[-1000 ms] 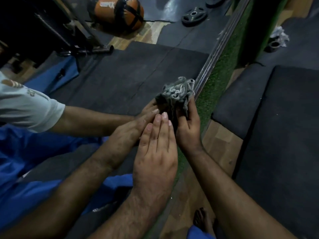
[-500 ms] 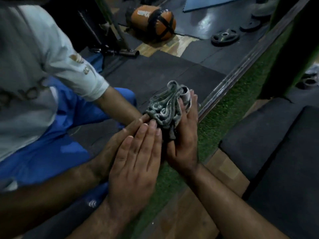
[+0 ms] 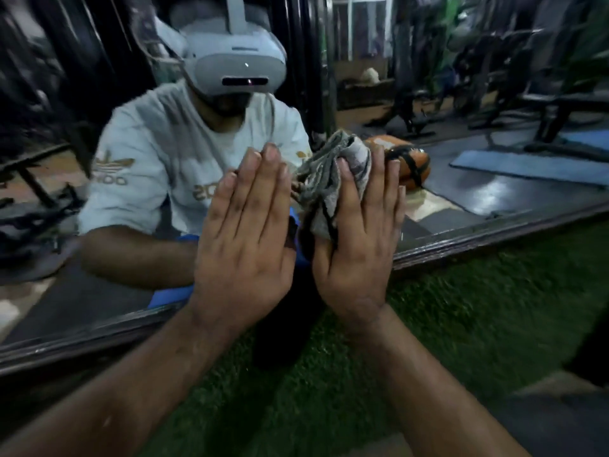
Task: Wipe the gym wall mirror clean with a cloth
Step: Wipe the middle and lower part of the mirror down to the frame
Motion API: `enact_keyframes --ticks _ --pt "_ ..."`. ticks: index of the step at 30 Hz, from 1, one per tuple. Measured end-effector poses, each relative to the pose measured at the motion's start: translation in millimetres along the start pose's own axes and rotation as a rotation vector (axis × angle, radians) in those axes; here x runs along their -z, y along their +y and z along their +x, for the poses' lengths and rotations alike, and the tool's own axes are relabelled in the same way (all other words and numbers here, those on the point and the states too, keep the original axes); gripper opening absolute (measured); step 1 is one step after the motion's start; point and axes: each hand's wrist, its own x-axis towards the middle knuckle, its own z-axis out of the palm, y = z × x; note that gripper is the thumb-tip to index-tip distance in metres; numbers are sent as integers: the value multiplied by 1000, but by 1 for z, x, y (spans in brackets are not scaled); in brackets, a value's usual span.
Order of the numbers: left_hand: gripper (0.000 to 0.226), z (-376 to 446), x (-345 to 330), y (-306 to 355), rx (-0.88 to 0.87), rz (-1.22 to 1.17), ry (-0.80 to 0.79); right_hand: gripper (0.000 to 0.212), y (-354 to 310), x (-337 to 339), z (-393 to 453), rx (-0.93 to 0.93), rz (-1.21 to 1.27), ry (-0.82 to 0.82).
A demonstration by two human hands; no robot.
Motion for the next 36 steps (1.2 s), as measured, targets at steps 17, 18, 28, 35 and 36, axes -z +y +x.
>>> enact_keyframes --ticks 17,18,28,35,36 --pt "53 9 -5 18 264 -22 111 68 33 17 46 302 -23 -61" --pt "52 10 -4 20 279 -47 121 68 38 21 42 395 -43 -107" --pt "64 29 -11 52 493 -102 209 68 38 32 73 393 -28 -66" --pt "66 35 -9 69 580 -138 185 71 85 56 85 606 -164 -121" --pt "67 36 -9 71 584 -136 177 71 78 56 92 517 -141 -86"
